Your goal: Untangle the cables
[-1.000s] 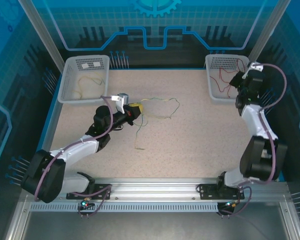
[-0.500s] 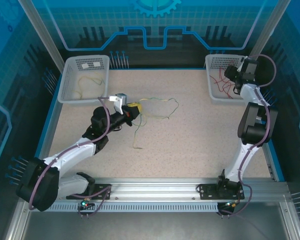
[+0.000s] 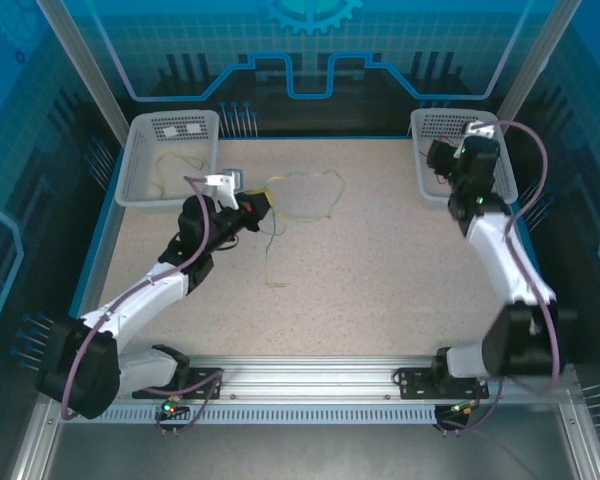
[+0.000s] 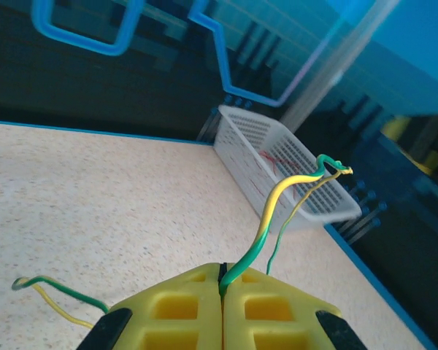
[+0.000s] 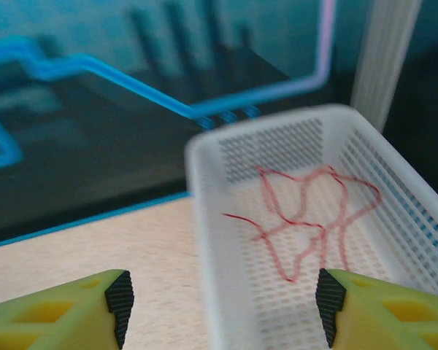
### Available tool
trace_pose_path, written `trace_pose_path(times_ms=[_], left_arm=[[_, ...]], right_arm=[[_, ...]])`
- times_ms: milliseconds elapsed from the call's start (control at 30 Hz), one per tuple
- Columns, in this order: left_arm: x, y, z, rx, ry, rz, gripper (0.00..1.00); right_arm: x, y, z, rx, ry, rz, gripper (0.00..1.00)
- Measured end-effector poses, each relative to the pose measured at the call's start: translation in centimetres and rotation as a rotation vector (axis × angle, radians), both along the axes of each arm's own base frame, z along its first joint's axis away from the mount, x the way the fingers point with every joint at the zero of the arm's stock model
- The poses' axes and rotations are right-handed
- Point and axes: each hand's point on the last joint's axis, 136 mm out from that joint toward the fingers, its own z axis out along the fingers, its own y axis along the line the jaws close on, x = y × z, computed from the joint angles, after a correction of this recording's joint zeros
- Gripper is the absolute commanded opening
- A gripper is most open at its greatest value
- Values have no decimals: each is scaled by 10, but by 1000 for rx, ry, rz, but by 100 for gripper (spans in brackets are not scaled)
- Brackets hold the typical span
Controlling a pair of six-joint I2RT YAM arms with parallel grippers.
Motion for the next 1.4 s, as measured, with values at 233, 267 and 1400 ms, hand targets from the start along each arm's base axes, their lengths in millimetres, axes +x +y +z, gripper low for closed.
trace_pose_path(times_ms=[233, 267, 1400], left_arm=[[45, 79, 43, -106, 67, 274, 0], [50, 90, 50, -119, 67, 307, 0], [221, 356, -75, 49, 476, 966, 0]], right_arm=[[-64, 75, -73, -86, -16, 177, 70], [-69, 79, -91, -104, 22, 194, 70], [-127, 77, -102, -163, -40, 236, 72]])
